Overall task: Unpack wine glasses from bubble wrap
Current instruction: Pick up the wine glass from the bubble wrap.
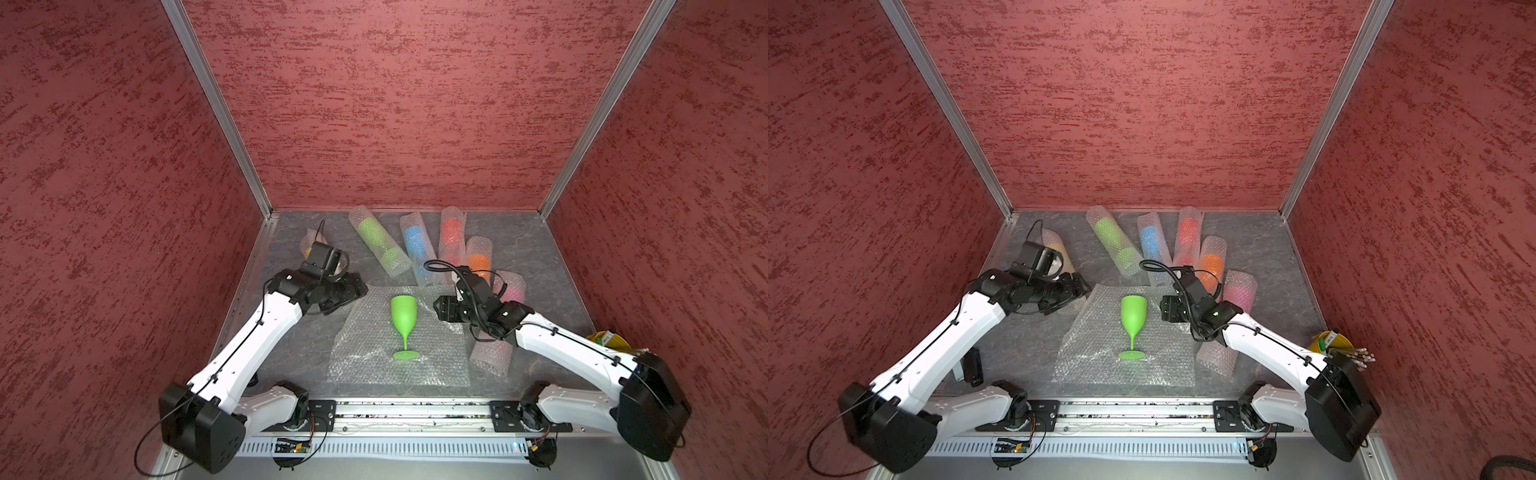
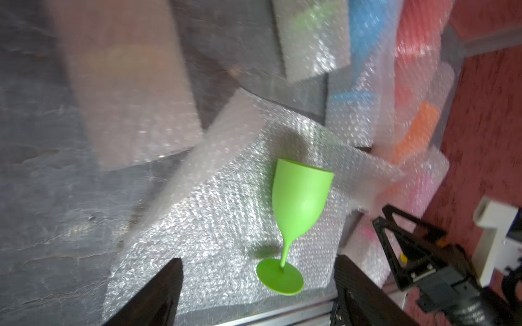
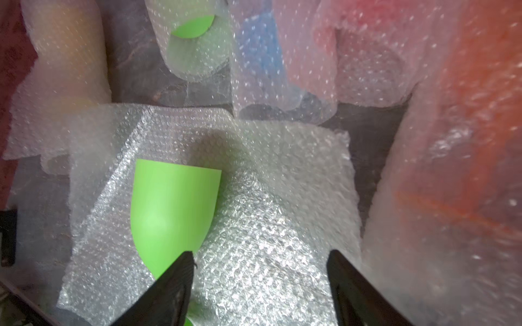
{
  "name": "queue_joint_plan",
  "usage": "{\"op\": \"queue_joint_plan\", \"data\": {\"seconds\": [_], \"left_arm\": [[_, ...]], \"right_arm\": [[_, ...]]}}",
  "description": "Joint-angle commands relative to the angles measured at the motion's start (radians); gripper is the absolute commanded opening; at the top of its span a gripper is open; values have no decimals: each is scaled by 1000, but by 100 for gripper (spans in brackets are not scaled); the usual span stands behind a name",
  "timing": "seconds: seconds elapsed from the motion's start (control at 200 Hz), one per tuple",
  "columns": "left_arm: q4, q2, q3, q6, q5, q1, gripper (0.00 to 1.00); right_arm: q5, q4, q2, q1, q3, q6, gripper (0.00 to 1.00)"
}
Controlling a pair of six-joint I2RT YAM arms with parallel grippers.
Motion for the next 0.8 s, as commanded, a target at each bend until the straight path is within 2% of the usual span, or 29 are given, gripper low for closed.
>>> {"op": "queue_joint_plan", "data": {"seconds": [0.0,0.08,0.235,0.466,0.631,0.797], "left_arm": [[-97,164,125,103,43,-129,90],[-114,268,179,119,72,-176,90],[-148,452,256,152,67,-209,91],[-158,642,376,172,115,-214,92],[-200,777,462,210,102,-204,92],[-201,852,504,223,148,-185,91]], "right_arm": [[108,-57,-38,-8,38,-13,84],[147,-59,-78,-25,29,-9,91],[179,-30,-168,-70,-22,7,99],[196,4,-263,-83,-82,-3,99],[229,7,-290,-86,-110,-12,99],[239,17,-306,-91,-114,-34,99]]}}
